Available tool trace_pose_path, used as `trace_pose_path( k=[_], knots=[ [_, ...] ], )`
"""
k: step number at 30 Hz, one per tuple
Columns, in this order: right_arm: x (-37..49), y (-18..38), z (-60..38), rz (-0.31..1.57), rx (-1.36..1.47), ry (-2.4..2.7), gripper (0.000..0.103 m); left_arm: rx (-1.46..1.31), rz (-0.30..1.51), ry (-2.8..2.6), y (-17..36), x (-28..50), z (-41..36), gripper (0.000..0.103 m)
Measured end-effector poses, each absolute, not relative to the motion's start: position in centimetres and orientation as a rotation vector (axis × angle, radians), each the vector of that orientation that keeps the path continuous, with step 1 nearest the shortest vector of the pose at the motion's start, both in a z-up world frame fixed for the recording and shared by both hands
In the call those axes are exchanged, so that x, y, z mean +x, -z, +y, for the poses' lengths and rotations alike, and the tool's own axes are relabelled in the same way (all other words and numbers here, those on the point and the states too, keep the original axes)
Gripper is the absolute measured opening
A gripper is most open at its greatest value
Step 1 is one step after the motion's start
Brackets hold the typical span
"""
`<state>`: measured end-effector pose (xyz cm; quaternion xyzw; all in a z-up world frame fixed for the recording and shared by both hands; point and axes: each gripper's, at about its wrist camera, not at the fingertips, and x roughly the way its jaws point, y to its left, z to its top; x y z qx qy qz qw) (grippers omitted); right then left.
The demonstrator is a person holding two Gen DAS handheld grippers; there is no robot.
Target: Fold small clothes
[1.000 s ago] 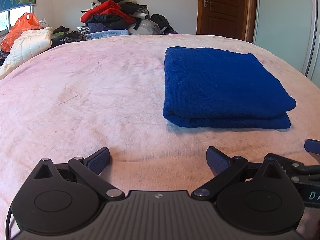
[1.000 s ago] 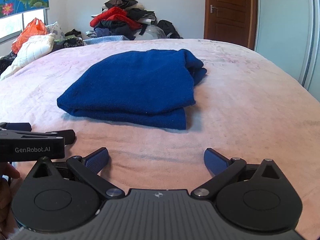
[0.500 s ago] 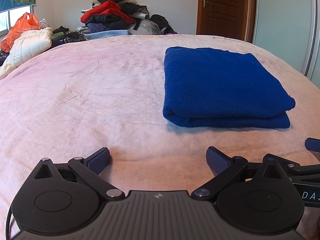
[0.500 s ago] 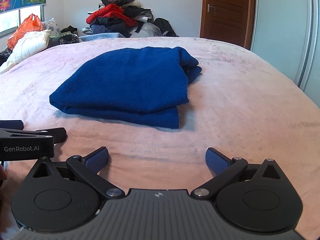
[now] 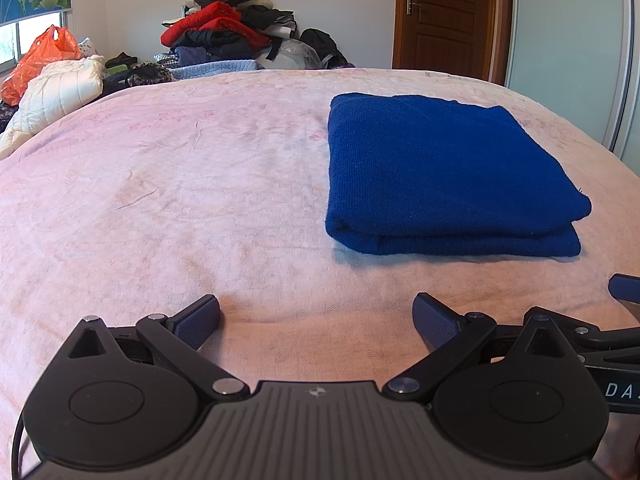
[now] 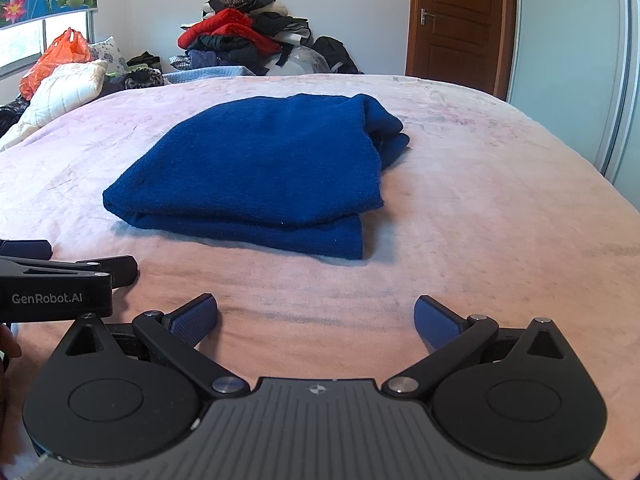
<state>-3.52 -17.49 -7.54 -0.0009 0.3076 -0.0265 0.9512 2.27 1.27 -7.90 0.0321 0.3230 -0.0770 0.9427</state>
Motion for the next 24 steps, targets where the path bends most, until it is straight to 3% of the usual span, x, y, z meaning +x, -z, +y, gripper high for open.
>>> trace_pose_path(
  k=[24],
  knots=[
    [-3.5,5.6,-18.5,0.679,0.063,0.05,0.103,0.07,0.719,0.164,5.7,2.5,2.2,0.103]
  ],
)
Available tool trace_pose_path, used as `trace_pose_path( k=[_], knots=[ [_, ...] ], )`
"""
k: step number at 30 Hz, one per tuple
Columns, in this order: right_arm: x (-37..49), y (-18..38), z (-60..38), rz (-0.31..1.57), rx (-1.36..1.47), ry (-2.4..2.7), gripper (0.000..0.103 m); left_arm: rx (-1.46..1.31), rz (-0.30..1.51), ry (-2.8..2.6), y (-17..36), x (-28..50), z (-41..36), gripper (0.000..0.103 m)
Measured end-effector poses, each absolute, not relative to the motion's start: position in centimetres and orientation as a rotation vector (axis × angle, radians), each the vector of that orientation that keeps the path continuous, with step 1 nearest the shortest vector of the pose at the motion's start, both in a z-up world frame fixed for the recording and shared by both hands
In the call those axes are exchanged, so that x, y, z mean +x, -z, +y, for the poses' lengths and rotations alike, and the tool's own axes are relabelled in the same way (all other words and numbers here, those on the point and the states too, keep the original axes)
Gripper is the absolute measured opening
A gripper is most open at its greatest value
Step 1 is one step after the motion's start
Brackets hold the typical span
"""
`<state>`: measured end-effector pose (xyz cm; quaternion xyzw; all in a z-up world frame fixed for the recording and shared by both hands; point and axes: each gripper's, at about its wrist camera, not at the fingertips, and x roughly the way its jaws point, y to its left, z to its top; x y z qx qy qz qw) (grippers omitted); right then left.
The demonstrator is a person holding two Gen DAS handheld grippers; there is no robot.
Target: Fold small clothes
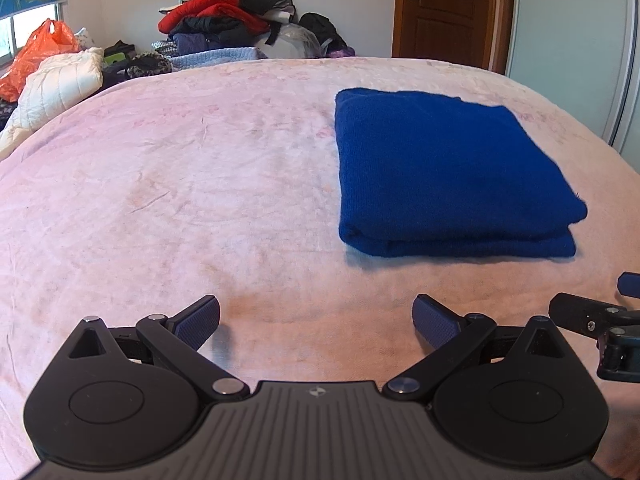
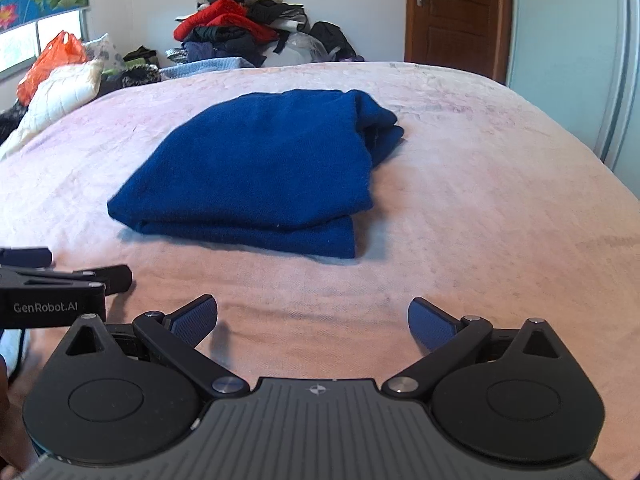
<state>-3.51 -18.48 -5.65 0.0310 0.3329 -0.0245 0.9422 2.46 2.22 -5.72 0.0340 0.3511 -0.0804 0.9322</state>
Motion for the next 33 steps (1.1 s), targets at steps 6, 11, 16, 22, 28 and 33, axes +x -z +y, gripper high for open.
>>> trace_pose_path(
  k=[6,11,16,22,28,33],
  knots=[
    [-4.0,4.1,-18.2,0.684,0.049,0.048,0.103,0.066,0.716,0.183,4.6,2.1,2.3,0.103],
    [-4.2,3.9,-17.7,0.69,0.037,0.028,0.103,0.062,0.719,0.181,4.5,2.2,2.3,0.103],
    [-4.2,3.8,-17.7,0.691,0.038,0.025,0.103,0.046,0.734,0.178,4.6,2.3,2.5,0.103],
    [-4.2,3.8,-17.6,0.692,0.043,0.022,0.103,0.052,0.738,0.174,4.6,2.3,2.5,0.103],
    [-4.3,3.8,-17.5,0.692,0.04,0.014,0.103,0.062,0.729,0.167,4.6,2.2,2.4,0.103],
    [-4.3,3.8,-17.5,0.689,0.041,0.012,0.103,0.088,0.689,0.174,4.3,1.8,2.3,0.103]
  ],
)
